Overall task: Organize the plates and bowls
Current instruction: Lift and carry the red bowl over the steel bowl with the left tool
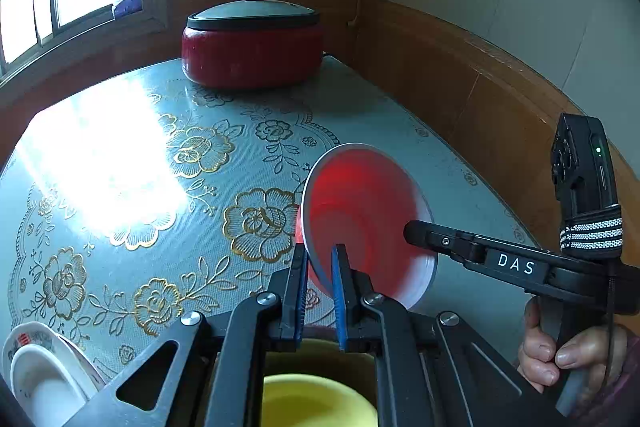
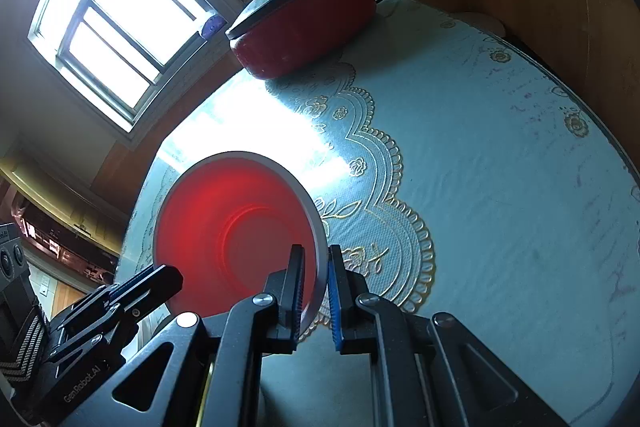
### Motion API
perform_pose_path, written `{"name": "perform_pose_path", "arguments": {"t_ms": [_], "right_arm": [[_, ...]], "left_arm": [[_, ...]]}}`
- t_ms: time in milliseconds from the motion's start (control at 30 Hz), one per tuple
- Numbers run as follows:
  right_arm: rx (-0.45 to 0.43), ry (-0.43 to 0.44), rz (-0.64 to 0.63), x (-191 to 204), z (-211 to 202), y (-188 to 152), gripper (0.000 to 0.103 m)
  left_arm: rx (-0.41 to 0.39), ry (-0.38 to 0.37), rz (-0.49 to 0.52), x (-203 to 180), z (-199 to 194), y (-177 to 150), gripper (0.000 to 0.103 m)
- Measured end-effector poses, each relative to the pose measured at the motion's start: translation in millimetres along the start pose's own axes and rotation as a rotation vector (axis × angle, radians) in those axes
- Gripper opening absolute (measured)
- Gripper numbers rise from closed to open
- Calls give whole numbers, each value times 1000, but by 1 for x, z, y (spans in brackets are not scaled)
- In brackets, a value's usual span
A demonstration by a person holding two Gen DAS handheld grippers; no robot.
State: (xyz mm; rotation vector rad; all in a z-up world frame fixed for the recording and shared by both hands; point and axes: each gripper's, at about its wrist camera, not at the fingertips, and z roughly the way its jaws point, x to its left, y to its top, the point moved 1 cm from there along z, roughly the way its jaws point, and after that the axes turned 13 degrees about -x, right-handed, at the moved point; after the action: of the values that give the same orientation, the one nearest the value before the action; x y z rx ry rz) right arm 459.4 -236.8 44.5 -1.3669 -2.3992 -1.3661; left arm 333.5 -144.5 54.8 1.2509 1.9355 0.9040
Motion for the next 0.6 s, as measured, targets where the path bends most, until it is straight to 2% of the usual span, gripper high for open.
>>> {"name": "perform_pose_path", "arguments": {"t_ms": [600], "right_arm": [[-54, 12, -2, 25, -45, -27, 10]], "left_arm": [[-21, -71, -12, 4, -52, -13, 11]]}}
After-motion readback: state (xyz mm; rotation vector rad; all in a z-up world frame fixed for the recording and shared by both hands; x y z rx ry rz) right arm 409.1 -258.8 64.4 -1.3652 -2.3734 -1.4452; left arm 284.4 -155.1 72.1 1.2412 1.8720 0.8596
